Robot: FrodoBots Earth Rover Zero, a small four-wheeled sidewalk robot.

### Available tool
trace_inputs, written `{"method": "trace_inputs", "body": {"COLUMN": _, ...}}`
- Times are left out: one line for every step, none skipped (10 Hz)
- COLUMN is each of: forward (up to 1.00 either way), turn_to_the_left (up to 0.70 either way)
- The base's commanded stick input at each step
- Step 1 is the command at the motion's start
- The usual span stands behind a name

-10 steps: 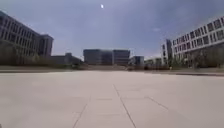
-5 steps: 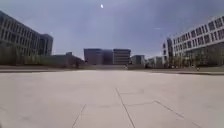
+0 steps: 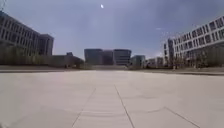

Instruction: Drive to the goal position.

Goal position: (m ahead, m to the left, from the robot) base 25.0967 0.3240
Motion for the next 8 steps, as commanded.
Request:
{"method": "trace_inputs", "body": {"forward": 0.70, "turn_to_the_left": 0.00}}
{"method": "trace_inputs", "body": {"forward": 0.70, "turn_to_the_left": 0.00}}
{"method": "trace_inputs", "body": {"forward": 0.70, "turn_to_the_left": 0.00}}
{"method": "trace_inputs", "body": {"forward": 0.70, "turn_to_the_left": 0.00}}
{"method": "trace_inputs", "body": {"forward": 0.70, "turn_to_the_left": 0.00}}
{"method": "trace_inputs", "body": {"forward": 0.70, "turn_to_the_left": 0.00}}
{"method": "trace_inputs", "body": {"forward": 0.70, "turn_to_the_left": 0.00}}
{"method": "trace_inputs", "body": {"forward": 0.70, "turn_to_the_left": 0.00}}
